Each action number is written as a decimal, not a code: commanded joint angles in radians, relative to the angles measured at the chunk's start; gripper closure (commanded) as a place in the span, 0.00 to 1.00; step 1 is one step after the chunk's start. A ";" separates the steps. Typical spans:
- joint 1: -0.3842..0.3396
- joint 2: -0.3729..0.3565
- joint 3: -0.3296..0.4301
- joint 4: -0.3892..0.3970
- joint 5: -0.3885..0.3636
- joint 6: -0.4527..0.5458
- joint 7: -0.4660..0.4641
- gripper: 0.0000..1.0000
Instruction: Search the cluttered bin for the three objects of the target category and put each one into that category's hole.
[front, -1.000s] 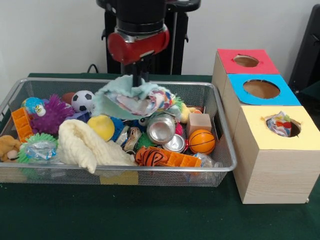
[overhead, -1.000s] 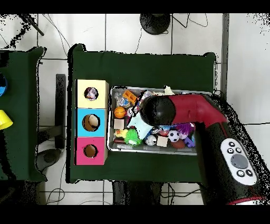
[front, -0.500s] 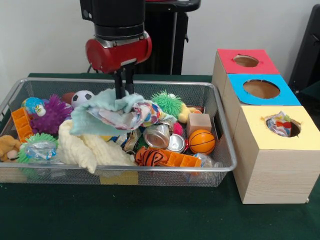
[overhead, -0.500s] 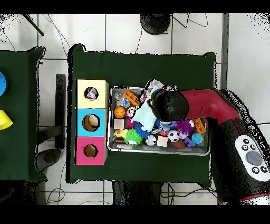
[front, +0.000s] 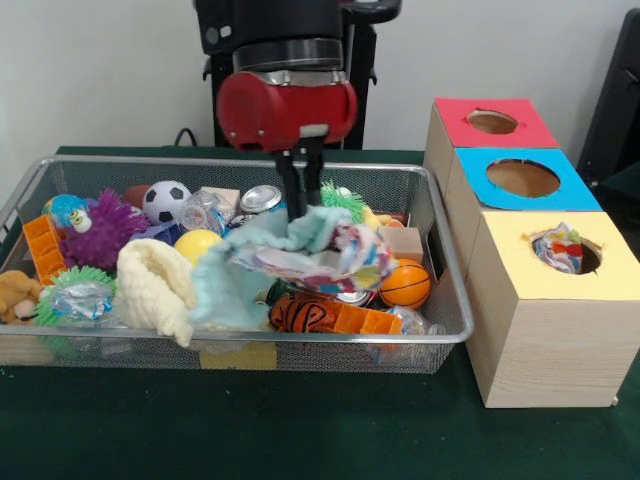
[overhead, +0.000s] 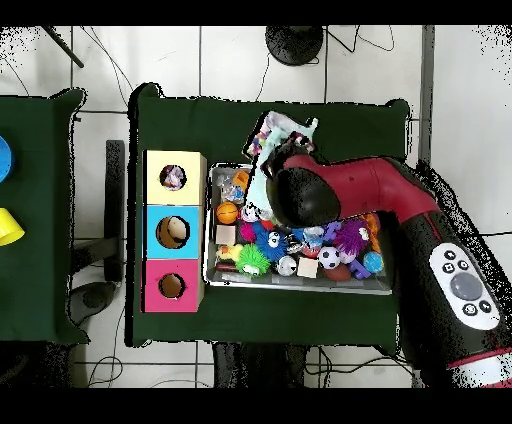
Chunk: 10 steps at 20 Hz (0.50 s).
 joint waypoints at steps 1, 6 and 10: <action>-0.111 0.186 0.262 0.078 -0.066 -0.095 -0.258 1.00; -0.262 0.452 0.489 0.105 -0.044 0.006 -0.498 1.00; -0.308 0.535 0.547 0.107 -0.027 0.128 -0.634 1.00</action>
